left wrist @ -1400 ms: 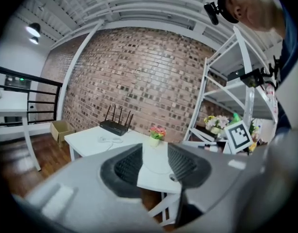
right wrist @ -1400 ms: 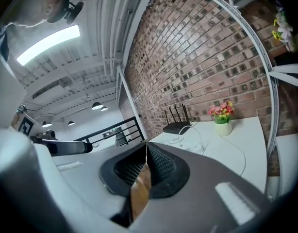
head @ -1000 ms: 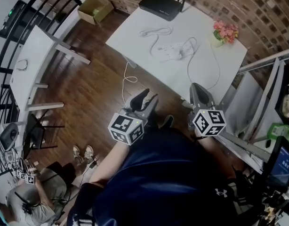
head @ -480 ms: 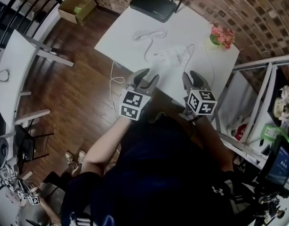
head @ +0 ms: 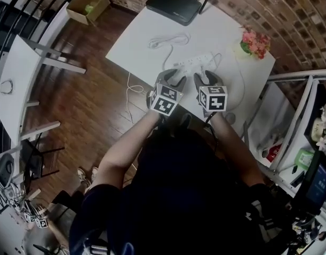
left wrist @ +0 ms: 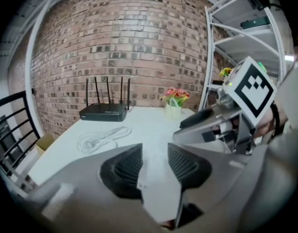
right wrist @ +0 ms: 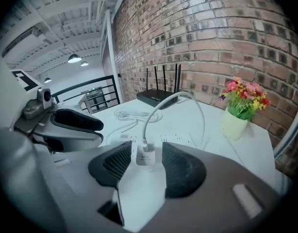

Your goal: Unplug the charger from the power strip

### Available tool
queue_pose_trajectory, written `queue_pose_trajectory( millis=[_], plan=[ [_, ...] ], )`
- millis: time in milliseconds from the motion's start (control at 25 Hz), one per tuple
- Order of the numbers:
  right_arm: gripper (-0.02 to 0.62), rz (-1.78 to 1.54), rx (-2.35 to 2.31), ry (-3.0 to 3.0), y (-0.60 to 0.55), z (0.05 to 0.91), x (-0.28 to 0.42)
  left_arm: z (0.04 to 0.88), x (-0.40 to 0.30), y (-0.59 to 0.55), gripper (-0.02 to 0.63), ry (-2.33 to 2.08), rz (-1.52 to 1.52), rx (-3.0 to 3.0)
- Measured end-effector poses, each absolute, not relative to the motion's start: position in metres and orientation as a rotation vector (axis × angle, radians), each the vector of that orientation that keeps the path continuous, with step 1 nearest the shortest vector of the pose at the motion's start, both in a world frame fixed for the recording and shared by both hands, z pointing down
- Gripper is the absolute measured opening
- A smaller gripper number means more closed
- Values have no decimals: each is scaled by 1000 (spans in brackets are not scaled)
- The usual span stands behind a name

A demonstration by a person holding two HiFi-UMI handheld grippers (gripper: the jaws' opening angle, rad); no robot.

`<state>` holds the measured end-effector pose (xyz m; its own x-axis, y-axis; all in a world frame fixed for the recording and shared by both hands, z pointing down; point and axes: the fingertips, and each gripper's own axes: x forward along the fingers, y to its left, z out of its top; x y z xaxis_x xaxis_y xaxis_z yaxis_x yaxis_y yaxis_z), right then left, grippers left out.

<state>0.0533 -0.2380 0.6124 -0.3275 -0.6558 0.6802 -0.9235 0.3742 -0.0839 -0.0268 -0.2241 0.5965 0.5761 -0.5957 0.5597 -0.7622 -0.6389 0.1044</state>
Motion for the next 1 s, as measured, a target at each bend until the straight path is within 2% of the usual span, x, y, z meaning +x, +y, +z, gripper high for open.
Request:
queue_pose_trajectory(
  millis=[320,720,920,1000],
  plan=[
    [215,612,1300,-2011,-254,645,45,641,-21,-255,164,-1136,831,2424],
    [152,531,1290,-1977,-249,642,32,661,-18,-255,167,-1107,888,2403],
    [144,560,1288,-1986,-250,640,32,664,-17,-257,169,-1132,849,2383],
    [143,562,1282,-1983,-251,643,34,664,-18,-260,142,-1154,821,2366]
  ],
)
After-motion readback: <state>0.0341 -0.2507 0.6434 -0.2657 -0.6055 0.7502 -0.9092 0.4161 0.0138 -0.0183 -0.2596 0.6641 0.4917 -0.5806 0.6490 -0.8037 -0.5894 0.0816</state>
